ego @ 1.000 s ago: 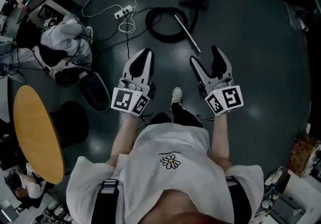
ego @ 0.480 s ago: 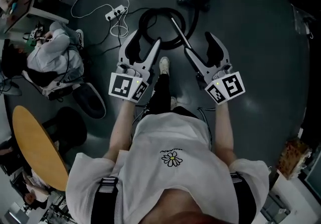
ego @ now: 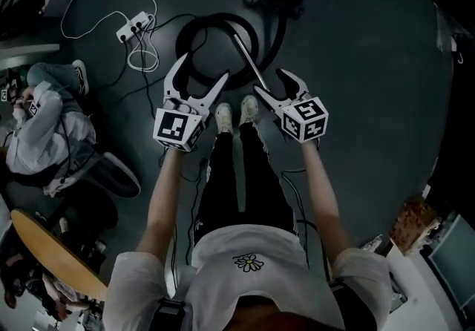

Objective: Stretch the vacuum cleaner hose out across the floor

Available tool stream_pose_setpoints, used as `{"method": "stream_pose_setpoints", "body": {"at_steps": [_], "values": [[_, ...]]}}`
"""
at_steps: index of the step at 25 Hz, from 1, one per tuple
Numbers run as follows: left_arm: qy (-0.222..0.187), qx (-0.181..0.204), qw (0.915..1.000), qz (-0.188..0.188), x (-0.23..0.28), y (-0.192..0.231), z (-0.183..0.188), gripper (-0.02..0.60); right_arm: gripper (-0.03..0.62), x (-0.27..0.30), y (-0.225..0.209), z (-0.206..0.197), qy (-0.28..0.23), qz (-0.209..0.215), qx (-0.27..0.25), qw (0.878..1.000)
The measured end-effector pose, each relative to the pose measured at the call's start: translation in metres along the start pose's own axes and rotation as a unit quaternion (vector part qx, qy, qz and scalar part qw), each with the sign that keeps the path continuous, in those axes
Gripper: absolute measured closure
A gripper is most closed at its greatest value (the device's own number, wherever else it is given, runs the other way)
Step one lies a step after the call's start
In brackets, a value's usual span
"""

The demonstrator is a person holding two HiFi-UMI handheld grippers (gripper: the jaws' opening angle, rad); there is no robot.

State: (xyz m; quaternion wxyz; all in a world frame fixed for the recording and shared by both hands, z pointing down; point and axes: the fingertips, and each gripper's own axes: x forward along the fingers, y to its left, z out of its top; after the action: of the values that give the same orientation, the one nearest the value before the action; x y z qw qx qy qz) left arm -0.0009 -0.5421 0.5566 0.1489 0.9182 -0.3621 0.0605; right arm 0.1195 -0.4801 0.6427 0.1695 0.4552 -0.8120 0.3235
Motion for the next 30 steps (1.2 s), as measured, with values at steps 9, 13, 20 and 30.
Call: {"method": "stream_pose_setpoints", "body": {"at_steps": [9,13,20,30], "values": [[0.134,-0.036,0.9903,-0.009,0.149,0.078,-0.296,0.21,0.249,0.237,-0.186,-0.223,0.211,-0.002,0.029,0.977],[0.141,-0.067,0.9877,-0.001,0.185,0.104,-0.373,0.21,0.249,0.285,-0.246,-0.306,0.295,-0.024,0.042,0.954],[0.147,-0.091,0.9847,0.018,0.194,0.143,-0.445,0.21,0.249,0.337,-0.279,-0.391,0.406,-0.032,-0.004,0.913],[0.16,-0.082,0.9833,0.024,0.179,0.169,-0.478,0.21,0.41,0.367,-0.305,-0.435,0.495,-0.102,-0.027,0.862]]}}
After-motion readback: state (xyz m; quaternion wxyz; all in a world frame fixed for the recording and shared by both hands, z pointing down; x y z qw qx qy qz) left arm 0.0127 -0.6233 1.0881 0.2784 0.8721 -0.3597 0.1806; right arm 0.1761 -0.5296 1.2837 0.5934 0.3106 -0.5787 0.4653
